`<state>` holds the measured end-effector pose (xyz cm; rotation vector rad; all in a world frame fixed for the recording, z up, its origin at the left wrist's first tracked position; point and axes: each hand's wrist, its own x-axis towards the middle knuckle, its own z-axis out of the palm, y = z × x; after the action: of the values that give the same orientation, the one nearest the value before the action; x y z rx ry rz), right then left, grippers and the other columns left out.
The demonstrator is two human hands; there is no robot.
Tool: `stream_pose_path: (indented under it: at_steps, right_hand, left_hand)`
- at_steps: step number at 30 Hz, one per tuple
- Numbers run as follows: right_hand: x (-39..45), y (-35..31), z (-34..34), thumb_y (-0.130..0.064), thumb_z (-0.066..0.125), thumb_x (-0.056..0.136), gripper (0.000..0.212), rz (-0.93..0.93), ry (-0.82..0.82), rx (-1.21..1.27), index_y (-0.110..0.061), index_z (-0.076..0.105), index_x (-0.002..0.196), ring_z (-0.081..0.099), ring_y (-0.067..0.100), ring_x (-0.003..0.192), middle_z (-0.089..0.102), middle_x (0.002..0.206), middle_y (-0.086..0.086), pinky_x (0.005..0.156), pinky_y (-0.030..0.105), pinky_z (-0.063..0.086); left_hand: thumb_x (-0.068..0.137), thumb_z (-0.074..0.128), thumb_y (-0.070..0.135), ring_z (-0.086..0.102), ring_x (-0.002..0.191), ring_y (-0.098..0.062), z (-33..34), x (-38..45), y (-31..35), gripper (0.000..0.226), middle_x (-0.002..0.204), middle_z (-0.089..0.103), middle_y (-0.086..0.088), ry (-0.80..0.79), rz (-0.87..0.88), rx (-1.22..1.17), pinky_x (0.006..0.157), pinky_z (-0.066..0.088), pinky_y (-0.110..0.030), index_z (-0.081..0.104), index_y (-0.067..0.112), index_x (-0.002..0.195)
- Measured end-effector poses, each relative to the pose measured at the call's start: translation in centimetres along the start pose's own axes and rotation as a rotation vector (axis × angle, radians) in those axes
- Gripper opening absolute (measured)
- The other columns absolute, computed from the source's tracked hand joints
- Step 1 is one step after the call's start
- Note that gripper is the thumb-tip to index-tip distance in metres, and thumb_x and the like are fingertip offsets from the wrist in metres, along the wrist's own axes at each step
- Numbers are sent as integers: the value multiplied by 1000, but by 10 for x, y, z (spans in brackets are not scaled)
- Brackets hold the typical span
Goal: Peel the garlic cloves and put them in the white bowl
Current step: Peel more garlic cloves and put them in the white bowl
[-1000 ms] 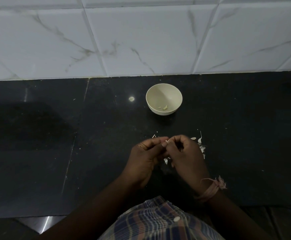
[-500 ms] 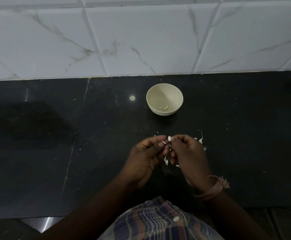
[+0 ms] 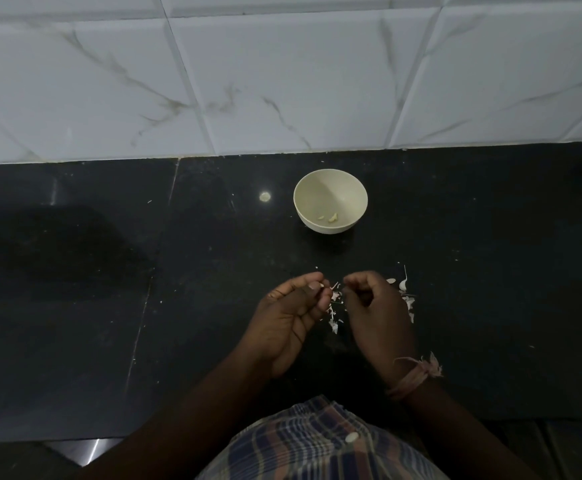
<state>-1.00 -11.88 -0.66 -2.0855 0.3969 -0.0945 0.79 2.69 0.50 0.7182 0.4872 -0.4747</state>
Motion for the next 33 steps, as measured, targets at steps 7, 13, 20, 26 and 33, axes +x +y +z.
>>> stream_pose_path:
  at_steps: [7,13,20,26,33]
  right_hand:
    - [-5,-6,-5,-2,55,91,29,-45,37,50,-25,69,80,61,1,68,68,77,-13,58,11,41]
    - [-6,-12,-1,-5,66,92,25,-331,-50,34,-19,71,113,63,2,100,65,107,-10,85,18,50]
    - [4,-4,-3,-23,66,92,22,-439,11,-160,-22,76,112,57,10,104,61,109,-8,90,33,49]
    - [7,-6,-5,-18,68,95,18,-459,16,-125,-18,77,111,64,7,95,68,100,-7,85,27,51]
    - [14,-14,-2,-10,74,90,11,-252,-19,132,-20,76,94,67,4,92,70,91,-13,81,18,52]
  left_hand:
    - [90,60,-8,75,85,-20,-1,1,0,16,97,75,-18,38,48,31,76,62,-24,69,-2,102]
    - [76,69,0,76,88,-21,1,2,0,29,102,76,-18,18,75,101,75,62,-25,71,-1,105]
    - [81,70,-1,75,91,-23,0,5,2,21,104,76,-20,19,162,242,78,60,-27,74,-1,101]
    - [86,69,-4,74,91,-25,4,7,2,14,100,76,-20,0,202,307,88,60,-33,74,0,98]
    - [77,74,10,73,94,-26,8,14,3,25,97,75,-17,-5,158,247,86,59,-33,71,1,99]
